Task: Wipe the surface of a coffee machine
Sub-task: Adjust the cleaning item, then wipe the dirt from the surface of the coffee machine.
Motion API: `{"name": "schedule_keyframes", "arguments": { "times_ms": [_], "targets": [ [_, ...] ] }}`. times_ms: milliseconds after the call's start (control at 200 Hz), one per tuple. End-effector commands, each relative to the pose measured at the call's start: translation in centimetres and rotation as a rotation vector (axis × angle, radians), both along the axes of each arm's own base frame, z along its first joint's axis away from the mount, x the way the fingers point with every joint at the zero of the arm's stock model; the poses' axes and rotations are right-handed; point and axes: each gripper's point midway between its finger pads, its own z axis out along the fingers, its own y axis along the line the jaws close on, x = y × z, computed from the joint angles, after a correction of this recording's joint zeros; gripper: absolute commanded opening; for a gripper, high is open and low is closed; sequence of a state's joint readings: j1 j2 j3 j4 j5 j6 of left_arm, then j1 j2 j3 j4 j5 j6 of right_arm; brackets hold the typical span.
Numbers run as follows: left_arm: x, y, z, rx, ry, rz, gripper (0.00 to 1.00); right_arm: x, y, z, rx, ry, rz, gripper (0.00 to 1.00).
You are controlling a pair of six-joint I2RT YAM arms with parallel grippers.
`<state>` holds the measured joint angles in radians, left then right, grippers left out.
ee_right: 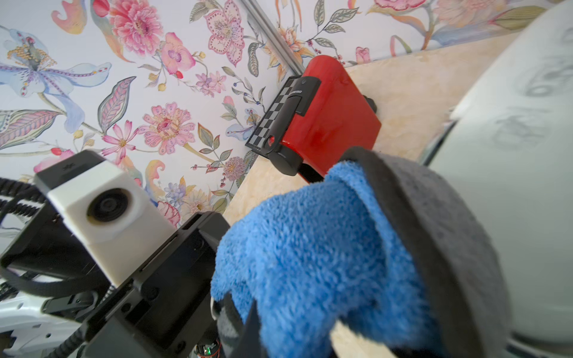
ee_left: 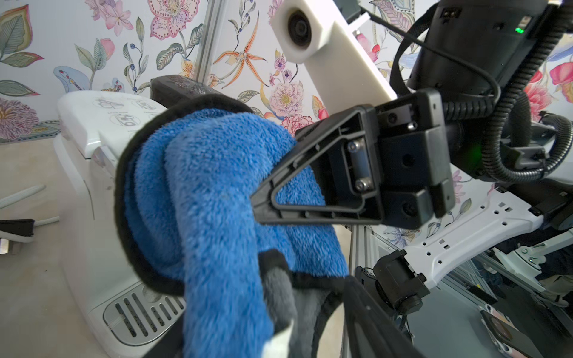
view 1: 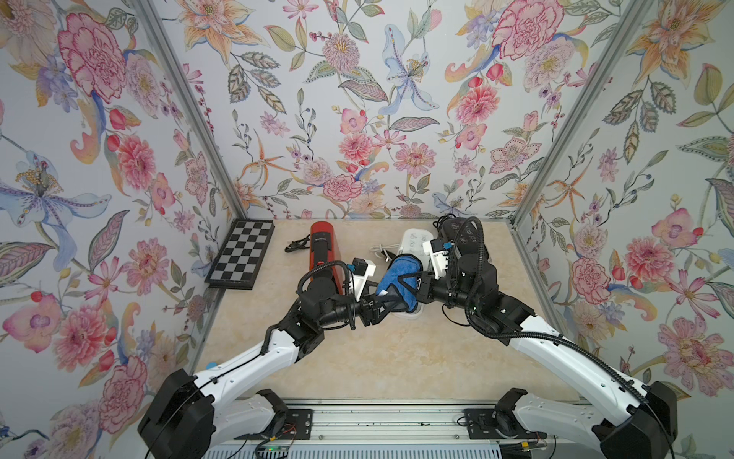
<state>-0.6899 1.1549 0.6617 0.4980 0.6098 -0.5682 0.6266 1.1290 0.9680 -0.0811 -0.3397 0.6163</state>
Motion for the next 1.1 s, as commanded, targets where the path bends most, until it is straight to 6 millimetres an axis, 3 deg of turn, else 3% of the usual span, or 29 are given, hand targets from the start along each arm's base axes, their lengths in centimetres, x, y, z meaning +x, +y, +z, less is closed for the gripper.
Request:
{"name": "schedule_keyframes", "arguments": {
  "times_ms": [0,95,265,525,675,821,886,1001,1096],
  "targets": [
    [1.9,2.0,-0.4,0.049,-0.027,0.127,0.79,2.2,-3.3,1.8,-0.029,-0.028,-0.12,0.0],
    [2.3,2.8,-1.1,0.058,-0.019,0.159,0.79,3.9,-4.5,1.1,-0.06,-0.021,-0.158,0.0],
    [2.3,3.1,-2.6,0.086,0.012,0.164,0.78,7.7,-4.5,-0.9,-0.178,-0.024,-0.203,0.0],
    [2.1,4.4,-3.2,0.091,0.026,0.215,0.77,13.3,-5.8,-3.8,-0.423,-0.019,-0.298,0.0],
    [2.2,4.7,-4.2,0.087,0.052,0.23,0.77,15.7,-6.6,-4.4,-0.494,-0.021,-0.343,0.0],
    [2.1,4.7,-4.5,0.082,0.069,0.231,0.76,16.6,-7.6,-5.0,-0.545,-0.018,-0.374,0.0],
    [2.2,4.8,-4.4,0.082,0.067,0.24,0.76,16.3,-7.9,-5.2,-0.546,-0.013,-0.368,0.0],
    [2.3,5.0,-4.4,0.095,0.064,0.249,0.76,15.8,-10.8,-4.8,-0.557,0.002,-0.423,0.0],
    [2.4,4.9,-4.6,0.096,0.069,0.246,0.76,14.9,-10.9,-4.6,-0.537,0.009,-0.401,0.0]
  ]
}}
